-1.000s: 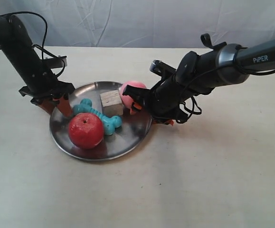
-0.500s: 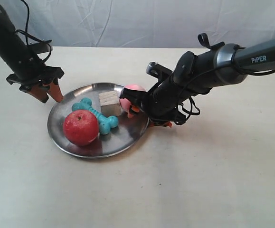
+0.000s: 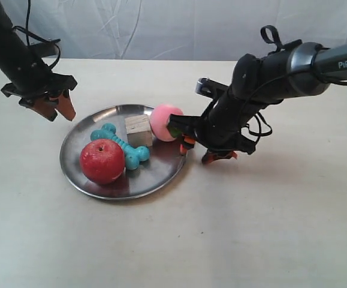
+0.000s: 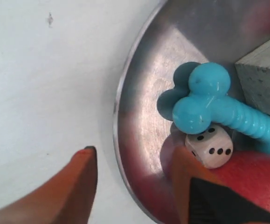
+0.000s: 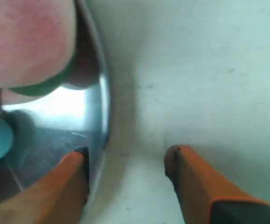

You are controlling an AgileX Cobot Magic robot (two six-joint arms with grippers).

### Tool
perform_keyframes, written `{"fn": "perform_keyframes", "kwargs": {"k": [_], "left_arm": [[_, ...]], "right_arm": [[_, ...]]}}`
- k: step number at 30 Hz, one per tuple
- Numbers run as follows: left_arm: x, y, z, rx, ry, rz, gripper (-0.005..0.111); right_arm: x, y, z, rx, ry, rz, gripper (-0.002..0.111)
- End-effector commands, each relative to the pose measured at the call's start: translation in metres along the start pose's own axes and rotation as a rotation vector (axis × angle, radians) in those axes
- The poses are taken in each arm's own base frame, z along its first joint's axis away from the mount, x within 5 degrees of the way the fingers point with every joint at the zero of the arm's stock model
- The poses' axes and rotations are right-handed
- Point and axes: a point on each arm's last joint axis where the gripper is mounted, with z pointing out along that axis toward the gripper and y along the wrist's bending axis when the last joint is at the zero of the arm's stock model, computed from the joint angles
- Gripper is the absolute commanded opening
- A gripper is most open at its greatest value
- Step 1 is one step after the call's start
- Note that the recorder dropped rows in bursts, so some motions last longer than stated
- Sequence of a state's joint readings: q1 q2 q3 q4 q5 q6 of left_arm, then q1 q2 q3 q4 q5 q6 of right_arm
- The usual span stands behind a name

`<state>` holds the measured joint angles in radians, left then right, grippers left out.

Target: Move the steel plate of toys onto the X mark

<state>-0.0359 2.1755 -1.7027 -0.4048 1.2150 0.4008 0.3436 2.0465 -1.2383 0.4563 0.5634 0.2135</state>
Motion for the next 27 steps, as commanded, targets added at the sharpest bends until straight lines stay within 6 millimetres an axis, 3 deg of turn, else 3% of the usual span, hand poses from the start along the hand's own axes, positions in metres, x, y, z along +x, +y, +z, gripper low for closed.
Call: {"fn": "perform_keyframes", "kwargs": {"k": [1, 2, 3, 6, 8, 9, 13, 14, 17, 21, 24, 27], "left_arm": [[0.004, -0.004, -0.029, -0.037, -0.050, 0.010, 0.041], [0.005, -0.003, -0.032, -0.042, -0.056, 0.004, 0.037], [0.007, -0.003, -0.043, -0.050, -0.080, 0.003, 0.023], [0.012, -0.005, -0.059, -0.052, -0.116, 0.006, 0.001], [0.019, -0.012, -0.071, -0.055, -0.136, 0.033, 0.000], [0.023, -0.016, -0.075, -0.047, -0.143, 0.044, 0.000], [0.058, -0.056, -0.115, 0.018, -0.384, 0.169, 0.000], [0.076, -0.069, -0.129, 0.003, -0.488, 0.210, 0.000], [0.119, -0.091, -0.152, -0.056, -0.694, 0.273, 0.000], [0.180, -0.112, -0.167, -0.135, -0.895, 0.311, 0.000], [0.217, -0.121, -0.163, -0.162, -0.941, 0.337, 0.000], [0.239, -0.126, -0.158, -0.168, -0.968, 0.344, 0.000]], "right_arm": [[-0.009, -0.014, -0.024, 0.039, 0.006, -0.025, 0.053], [-0.009, -0.013, -0.030, 0.043, -0.004, -0.042, 0.053], [-0.009, -0.009, -0.046, 0.048, -0.032, -0.082, 0.046], [-0.008, -0.006, -0.075, 0.073, -0.073, -0.158, 0.025], [-0.004, -0.004, -0.098, 0.092, -0.098, -0.210, 0.002], [-0.001, -0.004, -0.106, 0.094, -0.114, -0.226, 0.000], [0.038, -0.010, -0.178, 0.032, -0.327, -0.303, 0.000], [0.057, -0.016, -0.200, 0.006, -0.413, -0.345, 0.000], [0.097, -0.031, -0.237, -0.036, -0.573, -0.404, 0.000], [0.134, -0.048, -0.261, -0.083, -0.698, -0.422, 0.000], [0.147, -0.050, -0.269, -0.140, -0.708, -0.390, 0.000], [0.151, -0.047, -0.271, -0.204, -0.692, -0.340, 0.000]]}}
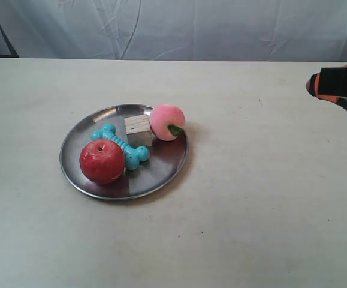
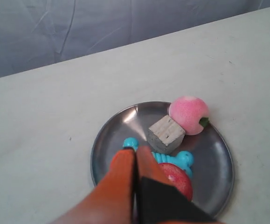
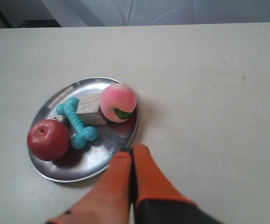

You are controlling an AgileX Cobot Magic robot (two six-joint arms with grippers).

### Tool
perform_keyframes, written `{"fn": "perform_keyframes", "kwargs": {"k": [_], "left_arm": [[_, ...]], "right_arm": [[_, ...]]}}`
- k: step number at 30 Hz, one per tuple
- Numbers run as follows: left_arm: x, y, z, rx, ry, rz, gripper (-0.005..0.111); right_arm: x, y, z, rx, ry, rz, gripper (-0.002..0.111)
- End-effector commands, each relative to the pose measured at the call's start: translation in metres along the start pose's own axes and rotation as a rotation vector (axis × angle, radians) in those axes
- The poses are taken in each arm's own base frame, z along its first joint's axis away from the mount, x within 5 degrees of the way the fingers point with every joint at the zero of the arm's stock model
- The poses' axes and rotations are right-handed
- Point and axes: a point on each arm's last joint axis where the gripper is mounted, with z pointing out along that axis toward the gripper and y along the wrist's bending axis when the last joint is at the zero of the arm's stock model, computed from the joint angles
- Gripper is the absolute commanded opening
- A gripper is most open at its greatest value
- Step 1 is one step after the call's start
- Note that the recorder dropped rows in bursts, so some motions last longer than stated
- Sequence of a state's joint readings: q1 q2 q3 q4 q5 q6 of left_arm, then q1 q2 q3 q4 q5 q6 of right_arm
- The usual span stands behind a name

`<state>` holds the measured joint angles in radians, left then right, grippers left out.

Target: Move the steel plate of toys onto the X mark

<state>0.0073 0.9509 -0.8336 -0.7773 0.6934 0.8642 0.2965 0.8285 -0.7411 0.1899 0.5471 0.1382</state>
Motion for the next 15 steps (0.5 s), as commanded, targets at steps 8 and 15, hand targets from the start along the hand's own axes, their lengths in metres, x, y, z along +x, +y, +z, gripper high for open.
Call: {"fn": "perform_keyframes", "kwargs": {"k": [8, 15], "left_arm": [[0.013, -0.015, -0.028, -0.037, -0.061, 0.065, 0.000], [0.010, -0.006, -0.030, -0.151, -0.082, 0.153, 0.000]], "right_arm": [[0.001, 0.003, -0.002, -0.034, -0.005, 0.050, 0.000], [0.001, 0.003, -0.002, -0.035, -0.006, 0.051, 0.000]]}}
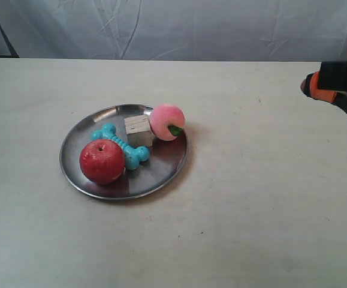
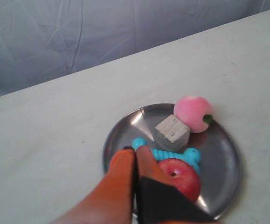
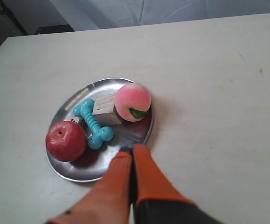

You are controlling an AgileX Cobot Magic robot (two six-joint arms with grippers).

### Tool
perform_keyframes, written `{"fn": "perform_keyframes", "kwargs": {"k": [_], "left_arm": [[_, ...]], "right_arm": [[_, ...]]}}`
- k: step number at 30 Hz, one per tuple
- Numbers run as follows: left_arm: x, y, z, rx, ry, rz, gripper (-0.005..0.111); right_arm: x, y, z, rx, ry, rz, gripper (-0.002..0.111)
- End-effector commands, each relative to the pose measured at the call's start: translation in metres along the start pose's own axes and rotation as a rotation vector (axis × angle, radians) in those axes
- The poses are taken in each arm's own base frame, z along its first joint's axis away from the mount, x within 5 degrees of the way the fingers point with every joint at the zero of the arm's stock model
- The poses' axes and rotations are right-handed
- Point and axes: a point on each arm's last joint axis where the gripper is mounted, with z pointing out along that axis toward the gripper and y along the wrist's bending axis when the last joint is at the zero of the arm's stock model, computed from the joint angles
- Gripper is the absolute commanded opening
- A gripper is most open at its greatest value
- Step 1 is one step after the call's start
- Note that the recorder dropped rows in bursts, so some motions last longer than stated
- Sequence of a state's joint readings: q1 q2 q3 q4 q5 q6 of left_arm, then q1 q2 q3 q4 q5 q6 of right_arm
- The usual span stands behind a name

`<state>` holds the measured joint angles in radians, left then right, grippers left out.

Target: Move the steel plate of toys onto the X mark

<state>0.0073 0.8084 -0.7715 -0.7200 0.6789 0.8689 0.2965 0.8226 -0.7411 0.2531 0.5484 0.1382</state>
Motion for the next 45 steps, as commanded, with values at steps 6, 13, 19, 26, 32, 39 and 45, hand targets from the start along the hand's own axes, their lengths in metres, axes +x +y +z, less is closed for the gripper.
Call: {"fn": "perform_keyframes", "kwargs": {"k": [6, 13, 19, 26, 32, 39, 45], "left_arm": [[0.005, 0.010, -0.014, -0.221, -0.137, 0.008, 0.000], [0.058, 0.005, -0.033, -0.386, -0.178, -0.243, 0.000], [0.101, -0.008, -0.041, -0.409, -0.215, -0.303, 0.000], [0.136, -0.017, -0.040, -0.409, -0.230, -0.306, 0.000], [0.158, -0.021, -0.035, -0.409, -0.228, -0.307, 0.000], [0.180, -0.026, -0.031, -0.406, -0.256, -0.310, 0.000], [0.192, -0.027, -0.024, -0.392, -0.235, -0.346, 0.000]], "right_arm": [[0.001, -0.001, 0.000, 0.002, -0.006, -0.005, 0.000], [0.001, -0.001, 0.000, 0.002, -0.006, -0.005, 0.000], [0.001, -0.001, 0.000, 0.002, -0.006, -0.005, 0.000], [0.000, -0.001, 0.000, 0.001, -0.009, -0.005, 0.000], [0.000, -0.001, 0.000, 0.001, -0.009, -0.005, 0.000], [0.000, -0.001, 0.000, 0.001, -0.009, -0.005, 0.000], [0.001, -0.001, 0.000, 0.001, -0.006, -0.005, 0.000]]}}
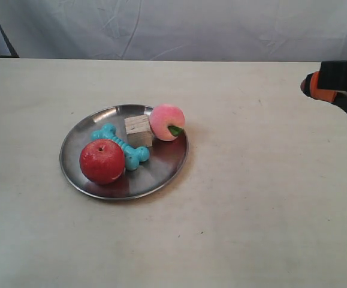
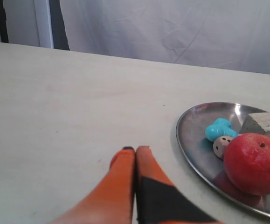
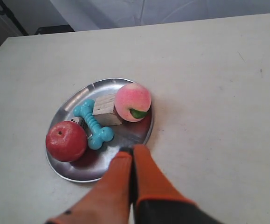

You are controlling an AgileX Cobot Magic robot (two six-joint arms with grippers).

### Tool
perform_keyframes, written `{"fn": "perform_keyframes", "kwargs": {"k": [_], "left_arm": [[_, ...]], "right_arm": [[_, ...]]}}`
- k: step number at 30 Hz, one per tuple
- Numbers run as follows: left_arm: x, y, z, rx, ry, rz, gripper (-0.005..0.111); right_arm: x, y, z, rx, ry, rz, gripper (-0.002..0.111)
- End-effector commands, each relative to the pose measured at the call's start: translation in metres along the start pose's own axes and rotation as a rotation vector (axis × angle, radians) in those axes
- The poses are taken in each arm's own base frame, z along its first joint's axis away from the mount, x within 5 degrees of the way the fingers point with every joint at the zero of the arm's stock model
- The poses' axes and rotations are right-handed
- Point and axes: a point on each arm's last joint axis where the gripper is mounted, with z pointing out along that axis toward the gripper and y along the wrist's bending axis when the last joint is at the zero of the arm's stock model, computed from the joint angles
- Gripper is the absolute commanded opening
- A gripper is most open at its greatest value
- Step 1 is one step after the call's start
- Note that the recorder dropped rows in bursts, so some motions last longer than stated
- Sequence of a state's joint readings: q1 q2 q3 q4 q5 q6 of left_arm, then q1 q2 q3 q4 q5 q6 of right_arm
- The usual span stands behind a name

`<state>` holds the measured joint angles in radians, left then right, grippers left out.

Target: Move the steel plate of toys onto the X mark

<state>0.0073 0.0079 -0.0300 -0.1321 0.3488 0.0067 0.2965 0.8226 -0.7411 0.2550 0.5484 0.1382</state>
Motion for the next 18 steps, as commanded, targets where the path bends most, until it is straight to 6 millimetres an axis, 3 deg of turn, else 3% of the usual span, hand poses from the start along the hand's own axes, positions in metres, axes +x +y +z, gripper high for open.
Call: {"fn": "perform_keyframes", "kwargs": {"k": [1, 18], "left_arm": [[0.0070, 0.0005, 0.0025, 0.006, -0.003, -0.031, 0.000], [0.0060, 0.0010, 0.0025, 0.000, -0.014, -0.016, 0.000]], "right_arm": [[0.0006, -0.0008, -0.0005, 0.002, -0.007, -0.007, 0.000], [0.0006, -0.0007, -0.0005, 0.001, -0.006, -0.003, 0.000]]}}
